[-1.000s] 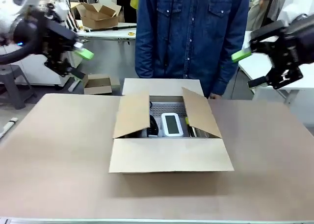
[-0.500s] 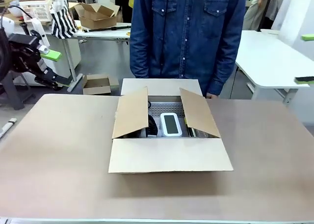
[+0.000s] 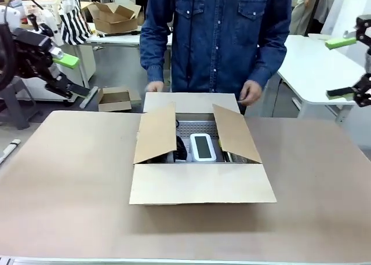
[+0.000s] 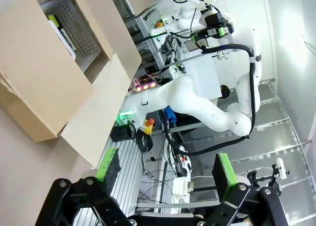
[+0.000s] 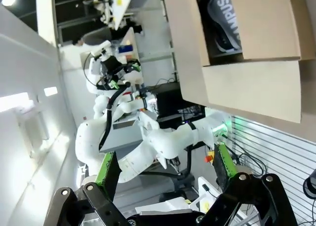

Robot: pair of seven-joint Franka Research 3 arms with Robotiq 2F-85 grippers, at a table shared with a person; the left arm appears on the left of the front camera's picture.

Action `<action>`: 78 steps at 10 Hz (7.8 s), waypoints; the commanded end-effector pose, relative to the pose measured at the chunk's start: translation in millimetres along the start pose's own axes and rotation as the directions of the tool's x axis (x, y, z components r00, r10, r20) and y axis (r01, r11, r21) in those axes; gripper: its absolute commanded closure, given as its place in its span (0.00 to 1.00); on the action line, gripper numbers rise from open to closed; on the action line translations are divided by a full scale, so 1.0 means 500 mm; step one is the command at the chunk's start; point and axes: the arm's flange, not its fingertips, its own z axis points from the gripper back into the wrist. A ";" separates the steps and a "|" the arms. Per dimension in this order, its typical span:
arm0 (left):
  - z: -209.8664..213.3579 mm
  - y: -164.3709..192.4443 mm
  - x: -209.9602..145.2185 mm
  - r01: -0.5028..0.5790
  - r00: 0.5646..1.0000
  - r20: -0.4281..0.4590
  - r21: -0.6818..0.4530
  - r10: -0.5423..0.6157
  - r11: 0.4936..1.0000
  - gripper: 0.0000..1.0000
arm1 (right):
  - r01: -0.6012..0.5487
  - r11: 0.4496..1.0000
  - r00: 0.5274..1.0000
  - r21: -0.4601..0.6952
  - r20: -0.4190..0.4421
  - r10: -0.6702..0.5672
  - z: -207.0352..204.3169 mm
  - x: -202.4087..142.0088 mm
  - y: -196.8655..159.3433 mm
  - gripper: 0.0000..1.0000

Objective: Pack the gift set into the box.
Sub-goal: Lift both hands away from the flaps of the Package Box, then press and hold the closed box until the human finishes sealing it.

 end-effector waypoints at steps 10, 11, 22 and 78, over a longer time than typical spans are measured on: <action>0.003 -0.001 -0.002 -0.013 1.000 0.002 0.009 0.013 1.000 0.00 | -0.026 0.999 1.000 0.032 0.000 0.026 0.009 0.005 -0.004 0.00; 0.003 -0.001 -0.002 -0.013 1.000 0.002 0.009 0.013 1.000 0.00 | -0.026 0.999 1.000 0.032 0.000 0.026 0.009 0.005 -0.004 0.00; 0.003 -0.001 -0.002 -0.013 1.000 0.002 0.009 0.013 1.000 0.00 | -0.026 0.999 1.000 0.032 0.000 0.026 0.009 0.005 -0.004 0.00; -0.259 0.155 0.110 0.730 0.437 -0.022 0.593 -0.899 0.340 0.00 | -0.930 -0.366 -0.367 -0.016 0.058 0.929 -0.303 0.263 -0.052 0.00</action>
